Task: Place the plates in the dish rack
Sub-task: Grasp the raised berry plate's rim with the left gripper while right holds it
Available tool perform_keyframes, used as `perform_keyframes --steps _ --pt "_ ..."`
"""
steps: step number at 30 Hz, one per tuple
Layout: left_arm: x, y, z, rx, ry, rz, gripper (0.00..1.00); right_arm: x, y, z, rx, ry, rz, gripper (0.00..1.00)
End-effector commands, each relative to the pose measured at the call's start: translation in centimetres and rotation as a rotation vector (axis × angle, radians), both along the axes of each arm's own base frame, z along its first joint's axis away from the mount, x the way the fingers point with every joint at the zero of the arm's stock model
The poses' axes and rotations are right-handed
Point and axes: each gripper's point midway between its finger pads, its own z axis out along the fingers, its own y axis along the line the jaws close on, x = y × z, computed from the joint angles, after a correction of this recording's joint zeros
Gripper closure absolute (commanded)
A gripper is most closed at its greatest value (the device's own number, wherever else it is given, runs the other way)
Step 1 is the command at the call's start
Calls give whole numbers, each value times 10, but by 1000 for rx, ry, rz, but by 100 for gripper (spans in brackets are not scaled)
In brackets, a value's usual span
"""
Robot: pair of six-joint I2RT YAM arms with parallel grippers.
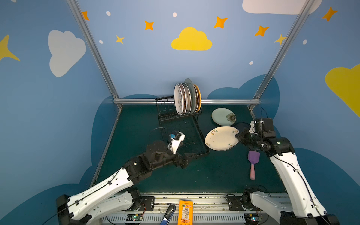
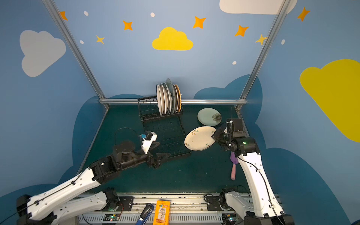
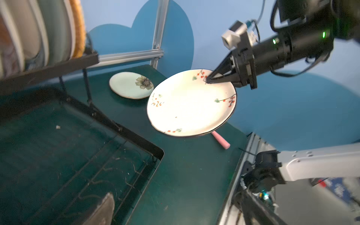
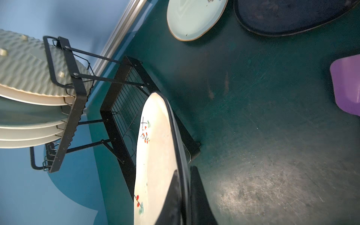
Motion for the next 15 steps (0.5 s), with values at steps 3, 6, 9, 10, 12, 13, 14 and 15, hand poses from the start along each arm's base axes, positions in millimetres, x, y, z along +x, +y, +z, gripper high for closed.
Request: perform_keyframes --steps 3,6,9,10,12,13,14,15 --pt "8 -46 -9 361 -390 -102 0 10 13 27 39 -72 1 100" --pt "4 -73 -12 415 -472 -188 0 11 19 26 59 -63 18 100" --pt "3 -92 -15 437 -523 -235 0 8 22 26 72 -59 22 100" --pt "3 -98 -17 437 -524 -252 0 7 21 26 73 -61 20 100" --pt "4 -108 -19 415 -511 -257 1 5 22 28 81 -71 24 100" --pt "4 -113 -20 405 -505 -260 1 5 22 29 83 -76 25 100" --pt "6 -118 -22 406 -501 -261 2 4 23 29 86 -77 27 100" --pt "8 -121 -25 413 -499 -261 2 3 23 30 89 -82 30 100"
